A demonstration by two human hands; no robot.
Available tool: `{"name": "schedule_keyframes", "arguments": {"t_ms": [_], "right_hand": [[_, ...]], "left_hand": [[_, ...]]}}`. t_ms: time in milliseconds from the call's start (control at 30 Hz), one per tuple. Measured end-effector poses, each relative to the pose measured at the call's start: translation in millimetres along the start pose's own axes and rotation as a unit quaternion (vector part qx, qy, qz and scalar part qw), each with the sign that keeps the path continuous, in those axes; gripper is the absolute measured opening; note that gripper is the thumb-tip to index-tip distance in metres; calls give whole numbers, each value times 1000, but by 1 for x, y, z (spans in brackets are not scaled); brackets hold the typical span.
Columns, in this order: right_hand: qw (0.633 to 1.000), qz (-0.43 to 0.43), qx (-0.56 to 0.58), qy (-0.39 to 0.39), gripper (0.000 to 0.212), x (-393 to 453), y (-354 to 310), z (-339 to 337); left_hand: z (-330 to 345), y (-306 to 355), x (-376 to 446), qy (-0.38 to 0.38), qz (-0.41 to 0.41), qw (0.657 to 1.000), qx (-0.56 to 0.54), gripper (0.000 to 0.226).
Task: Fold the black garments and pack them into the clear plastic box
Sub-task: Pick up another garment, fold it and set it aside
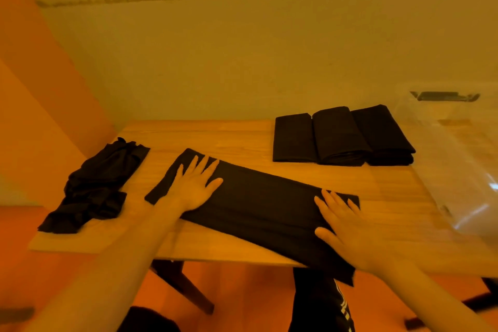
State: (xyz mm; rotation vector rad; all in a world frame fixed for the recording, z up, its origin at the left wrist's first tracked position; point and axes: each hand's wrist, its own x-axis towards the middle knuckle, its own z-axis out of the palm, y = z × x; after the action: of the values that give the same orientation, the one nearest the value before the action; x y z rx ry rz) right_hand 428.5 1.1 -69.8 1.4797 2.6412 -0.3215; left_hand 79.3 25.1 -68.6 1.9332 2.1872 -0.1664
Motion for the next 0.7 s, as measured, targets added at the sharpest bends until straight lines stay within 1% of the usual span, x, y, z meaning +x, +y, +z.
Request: {"name": "schedule_keyframes", "arguments": {"t_ms": [33, 67, 133, 167, 233, 267, 333, 400, 467, 533, 600, 633, 700], "right_hand": [[1000, -17, 2, -15, 116, -6, -2, -1], [999, -37, 4, -26, 113, -9, -2, -6], [998, -66, 6, -17, 104, -6, 4, -23], [997, -75, 6, -9, 102, 0, 7, -31], [995, -103, 1, -7, 101, 22, 7, -40], [992, -124, -5, -17, 101, 35, 3, -39], [985, -163, -19, -56, 97, 57, -7, -35], [981, -177, -20, -77, 95, 66, -14, -32], [984, -163, -12, -67, 91, 64, -13, -27], [990, -135, -5, -45, 89, 53, -15, -17], [993, -111, 16, -24, 108, 38, -29, -8], [994, -102, 30, -25, 113, 33, -38, -6], [992, -100, 75, -34, 107, 30, -53, -5]], "left_hand": [[-6, -1, 4, -7, 5, 1000, 19, 61], [-11, 1, 5, 3, -4, 999, 37, 62], [-16, 16, -4, 56, -62, 996, 40, 67], [-15, 29, -14, 71, -104, 992, 10, 71], [-8, 54, -35, 49, -173, 981, -70, 78], [-1, 62, -43, 34, -197, 975, -92, 81], [14, 67, -53, 30, -233, 966, -109, 84], [22, 60, -52, 44, -250, 962, -102, 83], [23, 50, -43, 55, -229, 969, -77, 81], [19, 41, -30, 49, -181, 980, -65, 78], [12, 32, -11, 42, -130, 989, -51, 75], [8, 28, -1, 37, -106, 993, -42, 73], [0, 20, 17, 33, -64, 997, -24, 70]]}}
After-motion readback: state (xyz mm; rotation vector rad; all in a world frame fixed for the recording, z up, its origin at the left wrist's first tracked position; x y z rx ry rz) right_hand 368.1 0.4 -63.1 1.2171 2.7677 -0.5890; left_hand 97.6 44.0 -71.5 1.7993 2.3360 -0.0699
